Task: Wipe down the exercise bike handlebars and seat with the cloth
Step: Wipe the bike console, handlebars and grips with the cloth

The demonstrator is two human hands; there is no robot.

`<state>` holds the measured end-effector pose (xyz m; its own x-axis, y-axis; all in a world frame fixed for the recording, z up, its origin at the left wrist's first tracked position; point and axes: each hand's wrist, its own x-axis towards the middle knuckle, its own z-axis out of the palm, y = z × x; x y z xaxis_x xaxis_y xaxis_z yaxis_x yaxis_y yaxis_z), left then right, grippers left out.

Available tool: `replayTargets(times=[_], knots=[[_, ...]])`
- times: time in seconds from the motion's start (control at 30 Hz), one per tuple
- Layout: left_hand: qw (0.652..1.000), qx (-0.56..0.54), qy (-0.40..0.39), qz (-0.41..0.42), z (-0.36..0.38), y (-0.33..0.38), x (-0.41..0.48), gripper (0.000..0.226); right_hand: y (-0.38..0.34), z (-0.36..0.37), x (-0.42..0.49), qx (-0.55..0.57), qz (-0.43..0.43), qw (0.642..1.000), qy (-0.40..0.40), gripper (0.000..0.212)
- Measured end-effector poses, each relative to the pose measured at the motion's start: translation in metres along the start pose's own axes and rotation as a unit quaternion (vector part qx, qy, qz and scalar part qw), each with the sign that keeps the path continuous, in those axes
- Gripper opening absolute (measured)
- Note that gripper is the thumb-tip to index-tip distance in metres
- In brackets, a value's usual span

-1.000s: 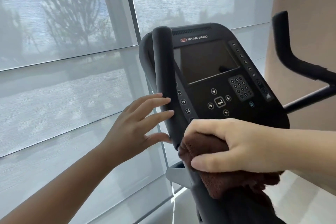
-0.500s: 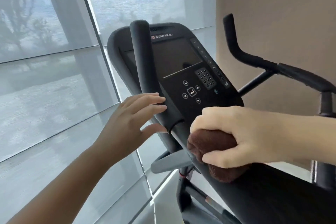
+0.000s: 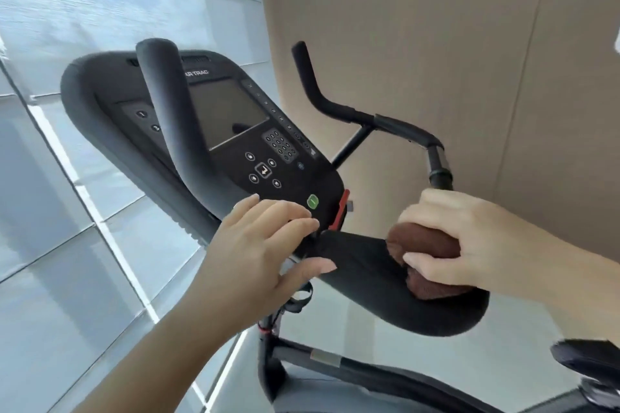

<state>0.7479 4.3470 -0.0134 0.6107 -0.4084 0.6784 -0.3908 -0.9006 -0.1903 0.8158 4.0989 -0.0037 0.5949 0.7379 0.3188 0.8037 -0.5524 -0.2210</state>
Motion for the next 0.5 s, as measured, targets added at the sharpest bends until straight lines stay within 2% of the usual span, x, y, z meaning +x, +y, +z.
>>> replayTargets(times=[0.13, 0.23, 0.3, 0.5], knots=[[1.0, -0.004, 0.005, 0.023, 0.011, 0.02, 0.001, 0.048, -0.007, -0.008, -0.022, 0.024, 0.101, 0.993, 0.063, 0.023], [0.999, 0.0, 0.03, 0.011, 0.018, 0.027, -0.003, 0.051, -0.032, 0.003, -0.016, 0.027, 0.095, 0.985, 0.144, 0.034], [0.999, -0.006, 0.05, 0.002, 0.022, 0.028, -0.006, 0.054, -0.045, 0.013, -0.012, -0.009, 0.074, 0.985, 0.155, 0.041], [0.998, -0.013, 0.06, -0.017, 0.022, 0.034, -0.009, 0.051, -0.028, 0.014, -0.035, -0.023, 0.102, 0.981, 0.161, 0.029]])
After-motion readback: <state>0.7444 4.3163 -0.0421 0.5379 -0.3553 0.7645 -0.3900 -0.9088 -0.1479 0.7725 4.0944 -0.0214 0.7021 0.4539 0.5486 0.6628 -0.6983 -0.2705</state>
